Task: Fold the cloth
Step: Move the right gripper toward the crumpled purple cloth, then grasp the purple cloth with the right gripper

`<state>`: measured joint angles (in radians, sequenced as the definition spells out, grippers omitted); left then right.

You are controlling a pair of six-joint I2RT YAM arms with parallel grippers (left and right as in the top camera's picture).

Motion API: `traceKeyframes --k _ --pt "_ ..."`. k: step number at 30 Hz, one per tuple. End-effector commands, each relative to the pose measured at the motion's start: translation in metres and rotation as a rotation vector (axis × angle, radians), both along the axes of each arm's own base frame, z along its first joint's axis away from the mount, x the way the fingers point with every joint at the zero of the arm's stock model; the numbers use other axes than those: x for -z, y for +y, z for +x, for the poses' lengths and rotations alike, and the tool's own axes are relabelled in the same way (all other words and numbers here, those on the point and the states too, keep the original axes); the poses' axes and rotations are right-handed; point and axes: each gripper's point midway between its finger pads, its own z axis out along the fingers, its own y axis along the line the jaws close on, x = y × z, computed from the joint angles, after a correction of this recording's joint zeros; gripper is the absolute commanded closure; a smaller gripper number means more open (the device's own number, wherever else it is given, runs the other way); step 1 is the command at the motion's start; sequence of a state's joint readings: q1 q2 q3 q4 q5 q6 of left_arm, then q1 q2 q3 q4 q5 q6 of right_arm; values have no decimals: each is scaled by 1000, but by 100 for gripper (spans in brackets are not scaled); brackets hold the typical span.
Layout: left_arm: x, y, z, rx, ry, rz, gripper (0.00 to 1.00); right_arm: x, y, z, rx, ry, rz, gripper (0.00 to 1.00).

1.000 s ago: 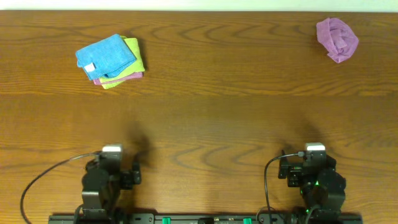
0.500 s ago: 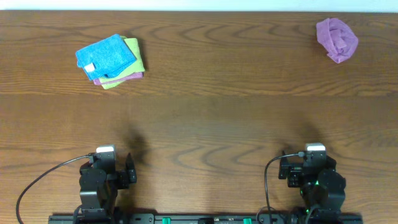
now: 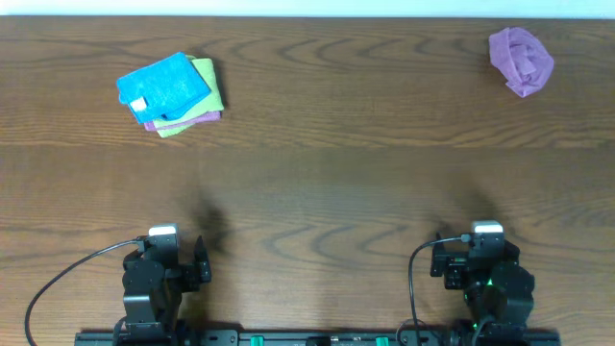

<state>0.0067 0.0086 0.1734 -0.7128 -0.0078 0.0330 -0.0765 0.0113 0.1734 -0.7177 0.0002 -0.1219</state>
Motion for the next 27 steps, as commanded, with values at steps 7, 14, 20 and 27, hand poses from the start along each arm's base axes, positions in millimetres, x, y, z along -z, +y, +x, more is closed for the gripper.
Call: traceKeyframes --k 7,14,20,27 --pt "10 4 -5 -19 38 7 5 -12 -1 7 47 -65 77 1" --pt "10 4 -5 -19 38 7 5 -68 -16 6 165 -93 104 1" --pt "10 4 -5 -19 38 7 5 -121 -31 28 239 -1 76 1" --pt "10 4 -5 -19 38 7 5 -160 -64 104 350 224 55 1"
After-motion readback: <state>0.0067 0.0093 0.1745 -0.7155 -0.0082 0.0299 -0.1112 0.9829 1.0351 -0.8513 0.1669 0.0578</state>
